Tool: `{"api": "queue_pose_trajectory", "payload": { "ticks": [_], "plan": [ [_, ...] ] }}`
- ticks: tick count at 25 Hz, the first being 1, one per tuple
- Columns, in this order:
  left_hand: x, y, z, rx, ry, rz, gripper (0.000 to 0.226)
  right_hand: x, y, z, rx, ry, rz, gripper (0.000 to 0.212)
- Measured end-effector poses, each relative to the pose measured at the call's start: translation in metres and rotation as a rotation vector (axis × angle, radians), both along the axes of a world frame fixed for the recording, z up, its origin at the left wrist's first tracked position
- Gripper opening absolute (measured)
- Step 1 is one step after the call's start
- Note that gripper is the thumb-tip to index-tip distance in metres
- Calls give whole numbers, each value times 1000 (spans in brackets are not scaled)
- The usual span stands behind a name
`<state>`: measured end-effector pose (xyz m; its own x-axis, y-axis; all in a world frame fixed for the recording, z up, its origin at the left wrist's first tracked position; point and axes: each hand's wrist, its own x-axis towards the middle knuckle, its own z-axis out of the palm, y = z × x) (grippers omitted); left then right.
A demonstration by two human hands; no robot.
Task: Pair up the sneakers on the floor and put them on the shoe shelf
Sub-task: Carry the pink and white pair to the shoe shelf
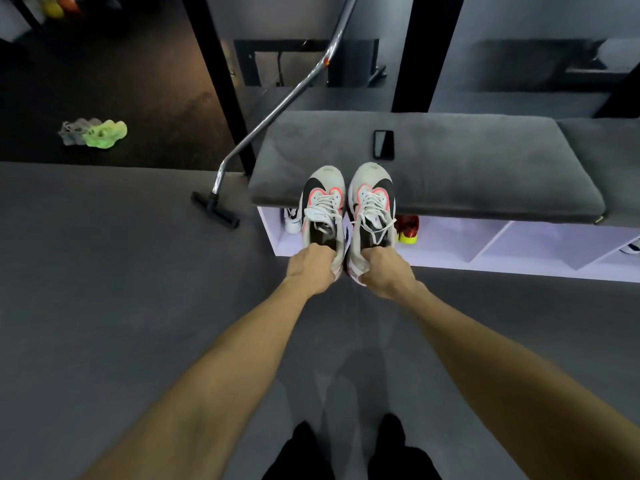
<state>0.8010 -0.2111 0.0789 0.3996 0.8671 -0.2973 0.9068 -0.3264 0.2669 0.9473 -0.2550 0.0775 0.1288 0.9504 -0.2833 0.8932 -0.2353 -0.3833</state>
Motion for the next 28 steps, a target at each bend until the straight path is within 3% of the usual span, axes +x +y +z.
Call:
{"api": "queue_pose_trajectory", "payload": {
  "ticks": [10, 14, 17, 28],
  "plan": [
    [-1, 22, -247, -79, 11, 40, 11, 2, 26, -250, -65, 30, 38, 8],
    [2, 32, -347, -53, 20, 41, 5, 4, 34, -346, -51, 37, 59, 9],
    [5, 39, -407, -34, 40, 42, 15, 6, 42, -406, -37, 11, 61, 20],
    [31, 99, -519, 101, 6, 29, 19, 32, 101, -521, 135, -53, 87, 9]
  ]
}}
